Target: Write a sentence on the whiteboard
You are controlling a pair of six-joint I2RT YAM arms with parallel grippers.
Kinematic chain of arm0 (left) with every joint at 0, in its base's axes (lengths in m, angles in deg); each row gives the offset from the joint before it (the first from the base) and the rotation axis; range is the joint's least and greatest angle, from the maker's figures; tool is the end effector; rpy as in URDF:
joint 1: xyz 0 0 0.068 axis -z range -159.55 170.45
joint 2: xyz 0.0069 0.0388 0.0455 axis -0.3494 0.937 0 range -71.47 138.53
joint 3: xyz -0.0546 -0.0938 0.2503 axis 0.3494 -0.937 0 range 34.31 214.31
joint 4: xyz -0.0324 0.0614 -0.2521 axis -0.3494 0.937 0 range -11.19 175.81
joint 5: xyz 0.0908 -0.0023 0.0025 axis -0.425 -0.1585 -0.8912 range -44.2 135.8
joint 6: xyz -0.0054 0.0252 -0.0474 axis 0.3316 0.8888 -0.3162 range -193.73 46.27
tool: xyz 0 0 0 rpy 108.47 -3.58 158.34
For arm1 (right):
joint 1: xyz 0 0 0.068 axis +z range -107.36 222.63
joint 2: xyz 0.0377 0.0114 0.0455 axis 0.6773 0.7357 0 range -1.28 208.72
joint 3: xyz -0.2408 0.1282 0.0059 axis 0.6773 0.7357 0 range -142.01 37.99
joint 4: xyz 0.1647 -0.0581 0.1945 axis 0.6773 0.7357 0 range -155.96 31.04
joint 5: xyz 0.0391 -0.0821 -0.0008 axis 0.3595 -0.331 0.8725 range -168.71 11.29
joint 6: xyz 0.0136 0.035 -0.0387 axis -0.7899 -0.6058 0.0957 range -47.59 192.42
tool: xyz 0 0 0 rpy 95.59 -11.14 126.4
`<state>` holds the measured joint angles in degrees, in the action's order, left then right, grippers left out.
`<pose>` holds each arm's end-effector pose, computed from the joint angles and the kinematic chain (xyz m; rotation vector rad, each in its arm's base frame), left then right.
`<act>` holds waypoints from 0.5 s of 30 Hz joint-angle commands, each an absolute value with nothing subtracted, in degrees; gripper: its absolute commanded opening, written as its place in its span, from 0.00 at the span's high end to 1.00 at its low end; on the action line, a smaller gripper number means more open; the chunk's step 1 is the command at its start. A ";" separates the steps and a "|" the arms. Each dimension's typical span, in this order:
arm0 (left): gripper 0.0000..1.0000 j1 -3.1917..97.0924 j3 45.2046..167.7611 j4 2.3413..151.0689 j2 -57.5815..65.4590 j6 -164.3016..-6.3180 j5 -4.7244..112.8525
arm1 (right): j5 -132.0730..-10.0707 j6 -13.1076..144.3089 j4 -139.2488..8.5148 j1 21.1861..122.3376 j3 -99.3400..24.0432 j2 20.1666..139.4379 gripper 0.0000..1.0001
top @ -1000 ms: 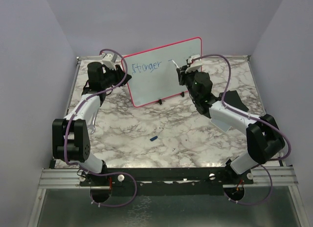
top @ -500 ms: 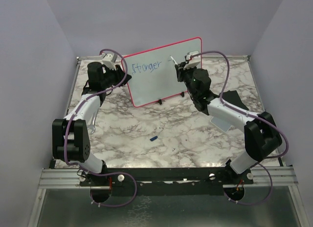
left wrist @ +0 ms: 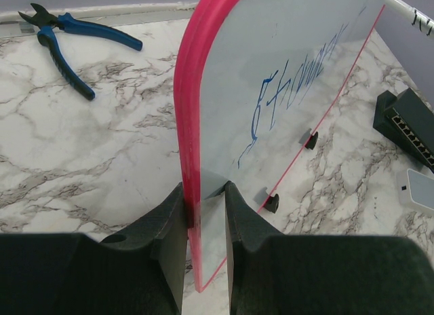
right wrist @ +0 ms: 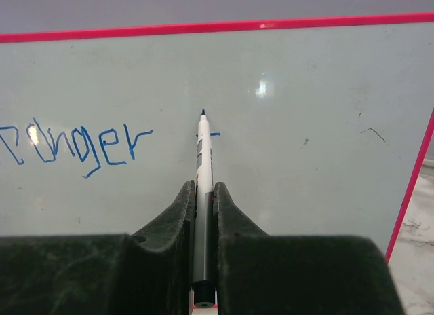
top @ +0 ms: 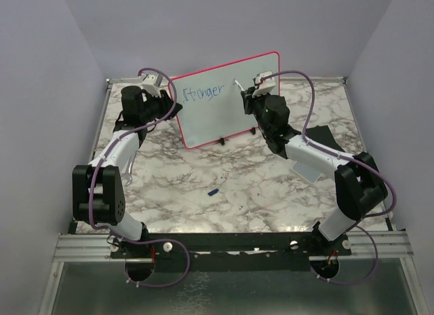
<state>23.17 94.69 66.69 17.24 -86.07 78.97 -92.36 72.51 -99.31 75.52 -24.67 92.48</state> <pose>0.3565 -0.0364 0.2849 0.2529 1.8493 -0.7170 0.3292 0.2029 0.3061 -0.2513 1.5183 0.2731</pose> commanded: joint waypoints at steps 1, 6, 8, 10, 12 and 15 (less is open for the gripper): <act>0.90 23.59 95.39 69.19 16.81 -84.82 77.78 | -92.88 72.90 -98.66 75.24 -24.35 93.01 0.99; 0.90 23.53 95.49 69.21 16.82 -84.83 77.78 | -92.86 71.09 -98.74 75.24 -22.23 92.25 0.99; 0.90 23.53 95.48 69.17 16.83 -84.82 77.79 | -93.10 70.55 -98.91 75.22 -21.23 92.09 0.99; 0.90 23.53 95.42 69.21 16.80 -84.81 77.84 | -93.20 70.12 -98.93 75.20 -20.42 91.91 0.99; 0.90 23.60 95.39 69.15 16.78 -84.81 77.86 | -93.30 69.81 -99.01 75.24 -19.54 91.60 0.99; 0.90 23.54 95.40 69.19 16.72 -84.93 77.87 | -93.39 69.69 -98.77 75.23 -18.94 91.36 0.99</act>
<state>23.17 94.74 66.82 17.24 -86.11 78.97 -92.38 70.72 -99.44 75.52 -20.36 92.35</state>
